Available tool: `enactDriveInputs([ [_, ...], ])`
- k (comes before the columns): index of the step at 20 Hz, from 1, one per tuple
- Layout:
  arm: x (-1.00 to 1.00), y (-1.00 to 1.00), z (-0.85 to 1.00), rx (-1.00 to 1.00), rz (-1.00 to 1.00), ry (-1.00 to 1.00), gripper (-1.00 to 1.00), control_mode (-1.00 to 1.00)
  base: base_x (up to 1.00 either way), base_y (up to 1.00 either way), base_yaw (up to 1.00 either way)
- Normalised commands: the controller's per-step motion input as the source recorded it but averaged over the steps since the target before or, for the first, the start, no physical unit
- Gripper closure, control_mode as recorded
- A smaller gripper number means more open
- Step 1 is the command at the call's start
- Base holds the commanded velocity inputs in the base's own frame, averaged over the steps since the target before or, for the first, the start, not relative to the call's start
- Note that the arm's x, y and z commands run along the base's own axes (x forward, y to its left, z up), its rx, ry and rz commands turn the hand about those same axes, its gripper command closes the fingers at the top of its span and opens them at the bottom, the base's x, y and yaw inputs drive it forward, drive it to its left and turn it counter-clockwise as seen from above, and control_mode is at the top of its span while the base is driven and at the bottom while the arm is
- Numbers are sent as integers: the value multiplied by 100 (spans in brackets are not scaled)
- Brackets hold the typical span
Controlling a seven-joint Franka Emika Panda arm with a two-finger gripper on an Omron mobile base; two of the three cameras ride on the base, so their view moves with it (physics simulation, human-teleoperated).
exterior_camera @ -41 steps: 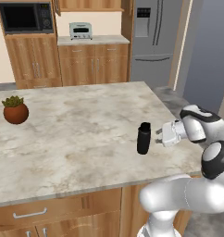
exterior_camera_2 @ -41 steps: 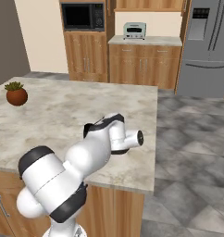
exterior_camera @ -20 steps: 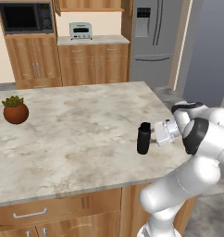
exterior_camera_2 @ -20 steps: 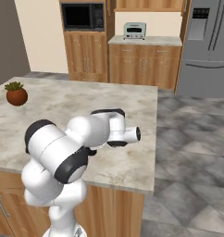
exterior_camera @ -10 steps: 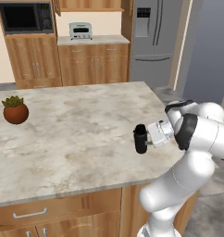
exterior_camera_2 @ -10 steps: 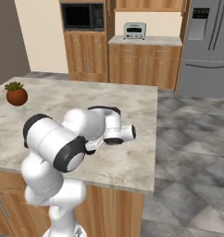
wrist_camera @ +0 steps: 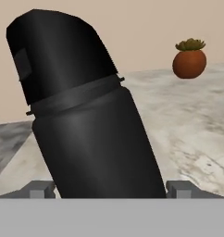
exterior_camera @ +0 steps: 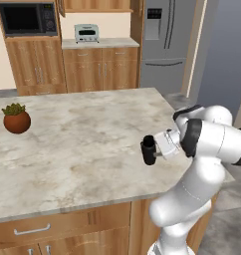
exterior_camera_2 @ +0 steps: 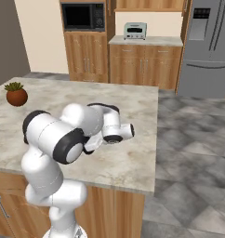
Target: Pick the water bottle from the counter and place it in the open cabinet.
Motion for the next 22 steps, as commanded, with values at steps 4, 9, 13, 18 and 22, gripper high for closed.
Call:
enactDriveInputs([
  [4, -4, 0, 2, 4, 8, -3, 100, -100, 0, 0, 0],
  [9, -43, -7, 70, 17, 1, -8, 100, -100, 0, 0, 0],
  [13, -43, -10, 94, 17, 0, -6, 100, -100, 0, 0, 0],
  [18, -41, -14, 85, 16, 0, 0, 100, -100, 0, 0, 0],
  [22, -29, -16, 78, 13, 0, 0, 100, -100, 0, 0, 0],
])
